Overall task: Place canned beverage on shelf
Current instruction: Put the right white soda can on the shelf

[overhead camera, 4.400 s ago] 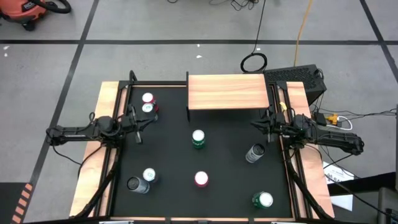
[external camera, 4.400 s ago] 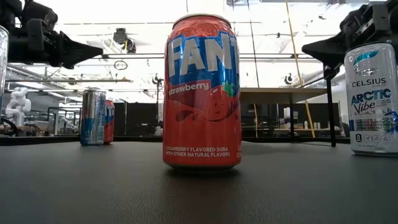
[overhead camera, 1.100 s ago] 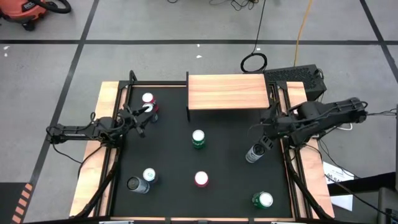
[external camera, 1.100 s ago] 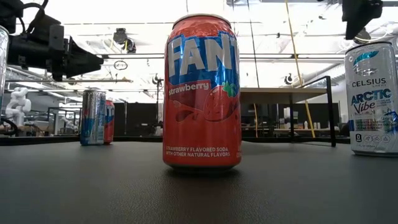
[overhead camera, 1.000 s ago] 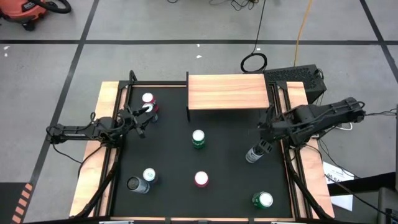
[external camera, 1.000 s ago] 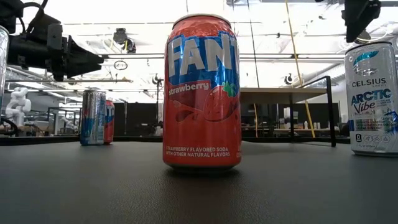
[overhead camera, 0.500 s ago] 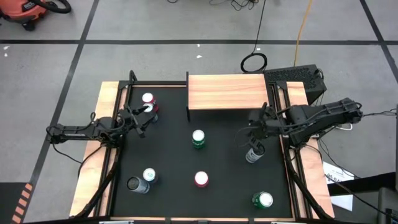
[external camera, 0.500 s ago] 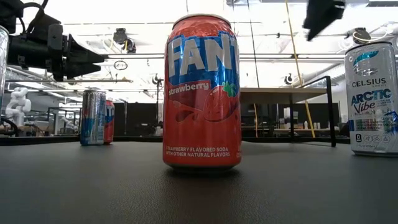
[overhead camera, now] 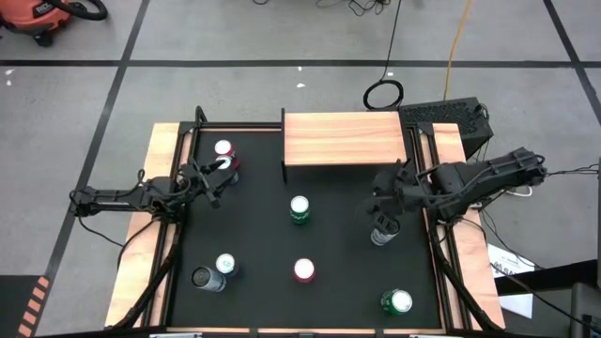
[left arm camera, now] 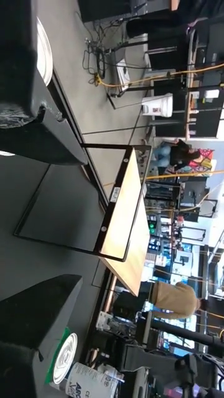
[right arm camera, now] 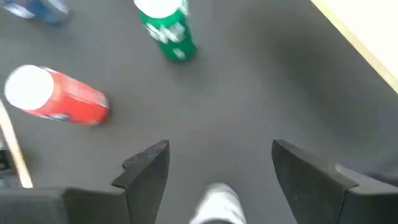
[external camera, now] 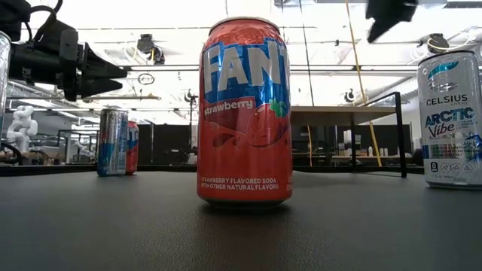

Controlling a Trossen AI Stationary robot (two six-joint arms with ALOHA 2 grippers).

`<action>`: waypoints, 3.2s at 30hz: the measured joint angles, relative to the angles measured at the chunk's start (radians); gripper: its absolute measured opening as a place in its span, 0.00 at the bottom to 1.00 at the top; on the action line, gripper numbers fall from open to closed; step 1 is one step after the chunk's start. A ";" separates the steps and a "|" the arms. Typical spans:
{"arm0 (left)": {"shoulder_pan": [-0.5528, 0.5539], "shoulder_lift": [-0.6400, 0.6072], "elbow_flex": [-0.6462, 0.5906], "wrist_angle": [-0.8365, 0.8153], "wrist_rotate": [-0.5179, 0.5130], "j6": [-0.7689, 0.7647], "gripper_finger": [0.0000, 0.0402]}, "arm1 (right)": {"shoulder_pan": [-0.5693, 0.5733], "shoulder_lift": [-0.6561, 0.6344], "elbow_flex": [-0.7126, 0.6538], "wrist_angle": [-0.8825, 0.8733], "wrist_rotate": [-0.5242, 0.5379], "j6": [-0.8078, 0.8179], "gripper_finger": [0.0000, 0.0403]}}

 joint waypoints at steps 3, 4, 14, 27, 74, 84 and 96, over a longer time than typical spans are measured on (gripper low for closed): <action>0.000 0.000 0.000 0.000 -0.017 0.001 0.75 | 0.032 0.001 0.012 -0.072 -0.010 0.035 0.67; 0.000 0.000 0.000 0.000 -0.034 0.000 0.75 | 0.043 0.001 0.024 -0.088 -0.010 0.040 0.67; 0.000 0.000 0.000 -0.001 -0.112 0.000 0.75 | 0.144 0.001 0.148 -0.146 -0.045 0.003 0.67; 0.000 0.012 0.000 -0.001 -0.102 -0.001 0.75 | 0.210 0.144 0.147 -0.359 0.064 0.088 0.69; 0.000 0.223 0.003 0.071 0.015 0.006 0.75 | 0.198 0.122 -0.134 -0.101 -0.147 0.163 0.58; -0.027 0.230 0.156 0.061 0.084 0.117 0.76 | 0.145 0.120 0.034 -0.104 -0.122 -0.008 0.58; -0.073 0.451 0.333 0.112 0.200 0.169 0.90 | -0.009 0.120 0.121 -0.056 -0.096 -0.250 0.59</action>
